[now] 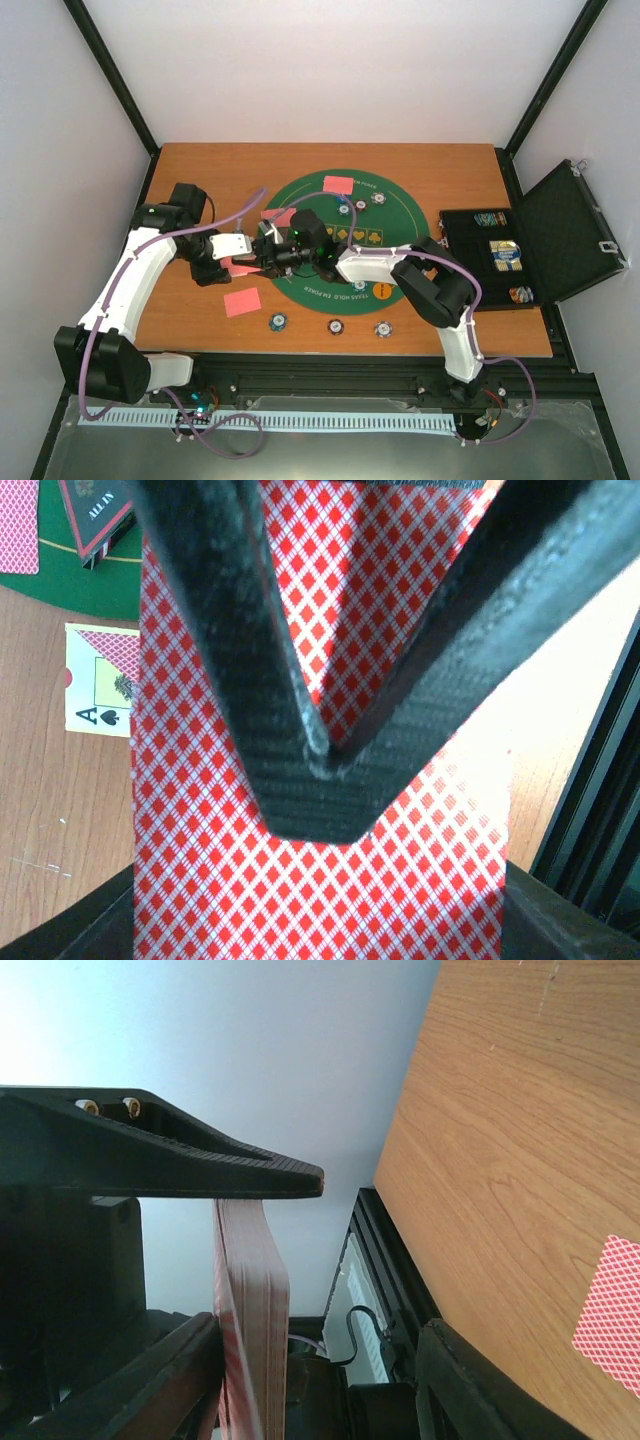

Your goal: Distribute texas hold em gaming equipment

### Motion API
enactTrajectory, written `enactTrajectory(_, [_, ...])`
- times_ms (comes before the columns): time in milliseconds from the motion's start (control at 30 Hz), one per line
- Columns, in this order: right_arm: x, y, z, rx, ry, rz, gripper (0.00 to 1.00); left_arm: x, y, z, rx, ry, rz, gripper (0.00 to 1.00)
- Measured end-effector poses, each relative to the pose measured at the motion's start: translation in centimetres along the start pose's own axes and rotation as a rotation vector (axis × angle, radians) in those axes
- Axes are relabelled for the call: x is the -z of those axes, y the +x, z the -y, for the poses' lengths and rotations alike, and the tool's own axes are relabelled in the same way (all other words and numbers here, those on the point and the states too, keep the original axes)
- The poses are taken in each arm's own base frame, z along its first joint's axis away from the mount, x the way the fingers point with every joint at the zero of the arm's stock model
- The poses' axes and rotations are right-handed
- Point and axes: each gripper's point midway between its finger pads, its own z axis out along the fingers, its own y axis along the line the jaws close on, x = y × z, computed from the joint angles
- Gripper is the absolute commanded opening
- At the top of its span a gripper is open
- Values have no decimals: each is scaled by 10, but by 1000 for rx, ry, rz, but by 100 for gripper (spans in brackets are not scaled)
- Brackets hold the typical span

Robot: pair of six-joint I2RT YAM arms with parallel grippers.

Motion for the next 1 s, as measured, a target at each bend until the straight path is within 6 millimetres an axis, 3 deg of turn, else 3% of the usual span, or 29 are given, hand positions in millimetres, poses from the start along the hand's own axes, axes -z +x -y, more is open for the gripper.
enactTrajectory(233, [11,4,-4,2,10,14,41,0,0,0,-3,0,-1,10])
enactTrajectory(567, [27,7,-15,4,41,37,15,0,-1,-2,-5,-9,3,10])
enactTrajectory(833, [34,6,-14,4,69,45,13,-2,0,-4,-10,-16,1,10])
enactTrajectory(1000, [46,5,-11,-2,90,58,5,-3,0,-4,-14,-18,-2,10])
